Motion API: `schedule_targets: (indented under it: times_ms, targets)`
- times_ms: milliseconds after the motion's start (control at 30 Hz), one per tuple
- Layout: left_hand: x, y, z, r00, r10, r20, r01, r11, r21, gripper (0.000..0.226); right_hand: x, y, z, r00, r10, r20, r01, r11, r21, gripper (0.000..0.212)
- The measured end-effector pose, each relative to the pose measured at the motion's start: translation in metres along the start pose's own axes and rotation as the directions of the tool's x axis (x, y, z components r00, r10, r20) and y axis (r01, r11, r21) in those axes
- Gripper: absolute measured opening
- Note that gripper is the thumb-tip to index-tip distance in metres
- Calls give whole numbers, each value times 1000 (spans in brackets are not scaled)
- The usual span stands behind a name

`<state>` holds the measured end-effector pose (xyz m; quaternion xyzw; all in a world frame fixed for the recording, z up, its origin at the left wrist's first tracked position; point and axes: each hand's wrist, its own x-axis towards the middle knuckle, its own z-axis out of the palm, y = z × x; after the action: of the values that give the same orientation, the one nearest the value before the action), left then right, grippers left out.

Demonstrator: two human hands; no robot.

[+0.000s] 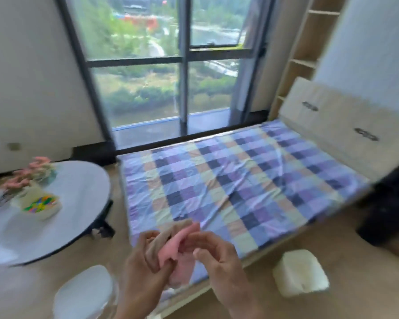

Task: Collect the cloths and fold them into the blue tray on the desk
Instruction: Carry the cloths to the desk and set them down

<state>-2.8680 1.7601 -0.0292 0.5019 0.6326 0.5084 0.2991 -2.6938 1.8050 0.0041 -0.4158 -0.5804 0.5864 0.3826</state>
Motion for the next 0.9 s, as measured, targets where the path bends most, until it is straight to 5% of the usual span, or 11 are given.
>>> schedule_targets:
  times_ms: [200,433,733,900]
  targets:
    - [-22,71,186,984,88,154,-68,989,-130,45,-82,17,-212,910,21,-414,-29,1000,-12,20]
    - [-50,146,381,866,173,469,-117,982,-148,45,-191,25,-400,640,-13,-769,-39,998,-49,33]
    - [-67,221,634,634,283,720,-197,959,-203,42,-277,53,-581,298,5,-955,-158,986,-44,48]
    - [-70,267,777,515,353,781,-205,936,-287,43,-291,56,-703,193,33,-981,-254,967,-17,54]
